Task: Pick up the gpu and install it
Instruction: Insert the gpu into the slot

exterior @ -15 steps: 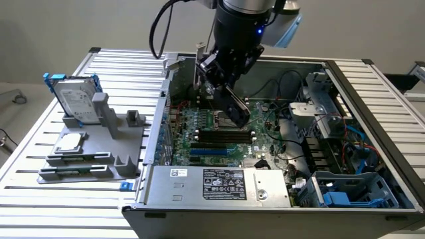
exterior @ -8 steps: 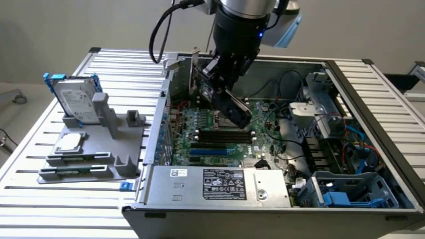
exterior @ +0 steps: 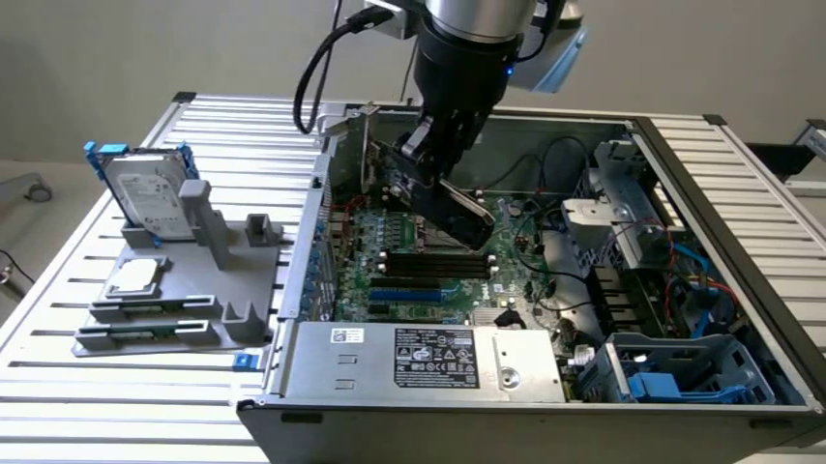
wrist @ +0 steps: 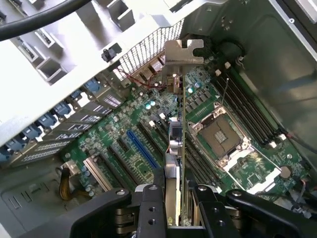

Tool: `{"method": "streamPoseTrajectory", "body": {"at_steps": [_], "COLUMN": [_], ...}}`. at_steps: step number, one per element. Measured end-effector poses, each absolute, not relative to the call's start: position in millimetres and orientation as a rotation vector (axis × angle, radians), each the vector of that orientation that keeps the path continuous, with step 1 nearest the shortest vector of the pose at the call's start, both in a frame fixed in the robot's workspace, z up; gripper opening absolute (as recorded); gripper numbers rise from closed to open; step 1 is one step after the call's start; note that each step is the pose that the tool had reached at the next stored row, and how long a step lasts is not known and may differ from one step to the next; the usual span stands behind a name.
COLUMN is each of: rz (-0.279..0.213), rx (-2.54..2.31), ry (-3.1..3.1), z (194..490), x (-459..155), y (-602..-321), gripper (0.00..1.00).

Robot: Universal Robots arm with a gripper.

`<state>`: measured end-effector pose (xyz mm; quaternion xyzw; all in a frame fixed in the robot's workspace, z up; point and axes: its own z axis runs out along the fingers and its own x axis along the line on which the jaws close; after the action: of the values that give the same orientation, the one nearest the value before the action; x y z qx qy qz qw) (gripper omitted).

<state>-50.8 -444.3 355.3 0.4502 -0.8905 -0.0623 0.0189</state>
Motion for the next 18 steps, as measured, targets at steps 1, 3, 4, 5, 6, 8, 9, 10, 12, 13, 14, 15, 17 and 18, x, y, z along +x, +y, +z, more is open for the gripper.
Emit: {"method": "streamPoseTrajectory", "body": {"at_steps": [1,3,4,5,6,8,9,10,12,13,14,15,17,18], "rz": [-0.191,-0.185,-0.182,-0.179,-0.176,-0.170,-0.167,-0.164,-0.158,-0.154,-0.151,-0.149,-0.148,-0.147], "rx": [1.423,1.474,1.502,1.528,1.553,1.604,1.629,1.655,1.705,1.729,1.756,1.779,1.825,1.848], "ry": [-2.753,-2.732,-2.719,-2.707,-2.695,-2.670,-2.657,-2.644,-2.618,-2.605,-2.589,-2.575,-2.542,-2.525], "z": [354.9,354.2,353.8,353.4,353.0,352.3,351.9,351.5,350.8,350.5,350.0,349.4,347.4,346.2], "x": [-50.8,-50.8,-50.8,-50.8,-50.8,-50.8,-50.8,-50.8,-50.8,-50.8,-50.8,-50.8,-50.8,-50.8], "y": [-444.3,-444.3,-444.3,-444.3,-444.3,-444.3,-444.3,-444.3,-444.3,-444.3,-444.3,-444.3,-444.3,-444.3], "gripper": [0.26,0.26,0.26,0.26,0.26,0.26,0.26,0.26,0.26,0.26,0.26,0.26,0.26,0.26]}}
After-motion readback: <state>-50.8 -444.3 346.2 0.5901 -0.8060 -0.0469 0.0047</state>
